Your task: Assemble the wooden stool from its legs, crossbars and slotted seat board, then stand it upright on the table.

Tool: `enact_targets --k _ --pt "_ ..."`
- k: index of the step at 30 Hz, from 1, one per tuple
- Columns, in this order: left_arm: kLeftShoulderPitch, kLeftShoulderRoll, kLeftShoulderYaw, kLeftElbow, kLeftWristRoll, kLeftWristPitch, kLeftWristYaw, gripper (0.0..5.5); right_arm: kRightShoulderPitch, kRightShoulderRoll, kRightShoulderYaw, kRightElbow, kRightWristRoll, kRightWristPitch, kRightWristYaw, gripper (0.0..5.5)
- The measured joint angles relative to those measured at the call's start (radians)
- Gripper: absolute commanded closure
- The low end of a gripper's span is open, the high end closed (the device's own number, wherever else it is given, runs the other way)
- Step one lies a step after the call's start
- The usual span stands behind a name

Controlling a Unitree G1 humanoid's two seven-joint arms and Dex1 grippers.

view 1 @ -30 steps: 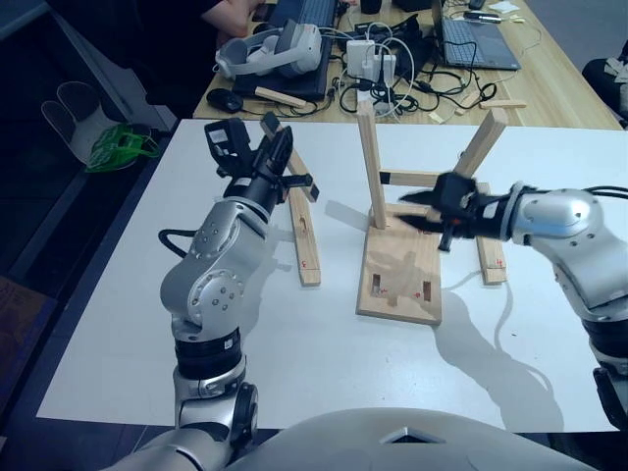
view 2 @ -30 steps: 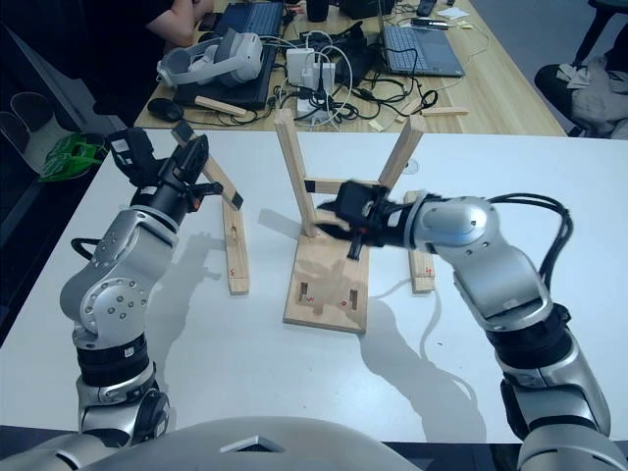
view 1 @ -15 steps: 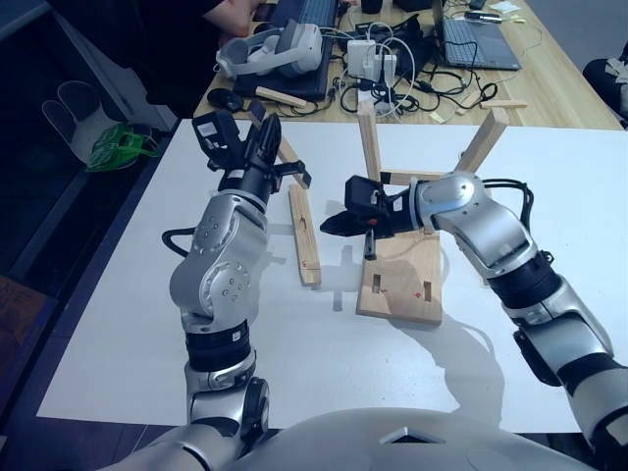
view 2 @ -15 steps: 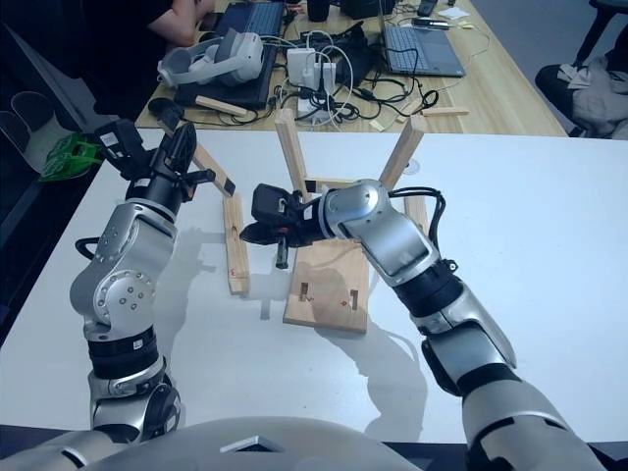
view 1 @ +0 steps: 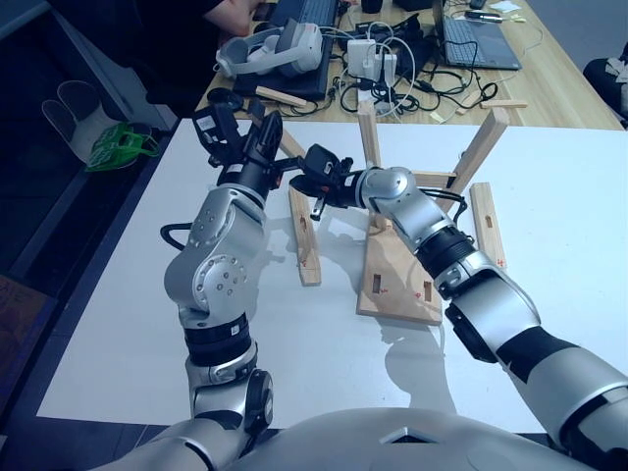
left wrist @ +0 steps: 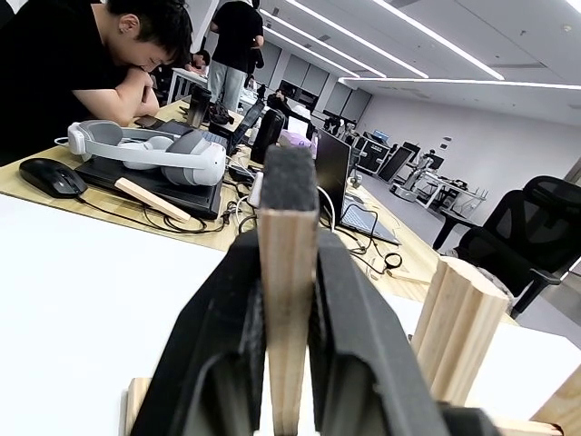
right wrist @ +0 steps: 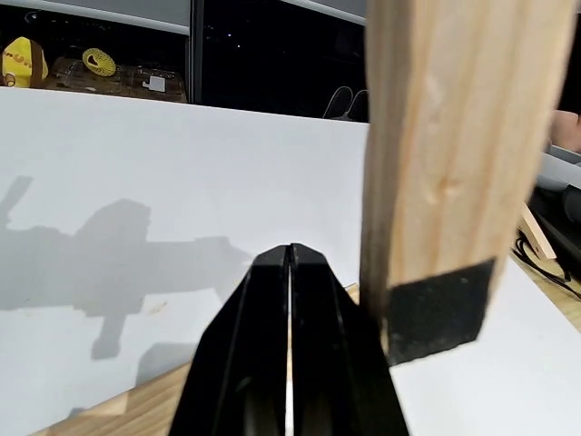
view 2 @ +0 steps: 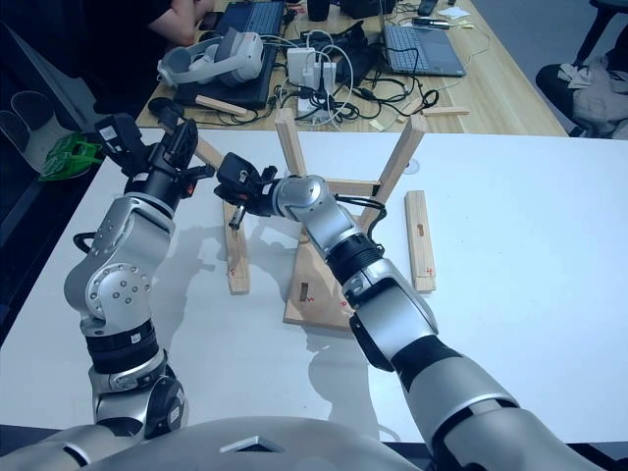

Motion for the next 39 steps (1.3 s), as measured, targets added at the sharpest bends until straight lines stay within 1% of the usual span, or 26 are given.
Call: enact_targets --k 3,5,8,11,14,17,20,23,26,31,35,39 --pt "0.003 0.0 0.0 -0.016 0.0 0.019 0.001 5.11 0.0 0.003 0.002 0.007 -0.034 -0.002 0.008 5.5" --pt "0.007 -0.002 -0.002 -0.016 0.003 0.02 0.002 5.11 0.007 -0.026 0.039 -0.027 -0.08 0.014 0.044 5.5" --pt "0.008 0.0 0.007 -0.012 0.024 0.014 0.004 5.11 0.066 -0.163 0.153 -0.177 -0.209 0.08 0.158 5.5" --pt "0.008 -0.001 0.02 -0.01 0.035 0.004 0.01 5.11 0.137 -0.261 0.215 -0.313 -0.259 0.162 0.274 5.5" --pt "0.005 -0.011 0.027 -0.005 0.042 -0.003 0.019 5.11 0.179 -0.277 0.215 -0.381 -0.246 0.243 0.341 5.5" --pt "-0.006 -0.022 0.036 0.003 0.042 -0.006 0.028 5.11 0.19 -0.247 0.185 -0.385 -0.186 0.313 0.383 5.5" --pt "-0.008 -0.026 0.04 0.007 0.042 -0.007 0.033 5.11 0.195 -0.201 0.161 -0.33 -0.128 0.36 0.418 5.5" --pt "-0.016 -0.04 0.042 0.015 0.041 -0.007 0.039 5.11 0.176 -0.159 0.159 -0.222 -0.112 0.374 0.442 5.5" --pt "-0.026 -0.044 0.06 0.026 0.04 -0.006 0.045 5.11 0.138 -0.142 0.152 -0.156 -0.103 0.376 0.484 5.5" --pt "-0.043 -0.056 0.069 0.044 0.032 -0.006 0.051 5.11 0.06 -0.073 0.097 -0.036 -0.072 0.374 0.491 5.5" --pt "-0.044 -0.067 0.07 0.051 0.032 -0.006 0.054 5.11 -0.007 -0.028 0.1 0.052 -0.093 0.354 0.492 5.5" --pt "-0.044 -0.084 0.071 0.053 0.032 -0.015 0.062 5.11 -0.075 0.002 0.136 0.127 -0.148 0.334 0.496 5.5"
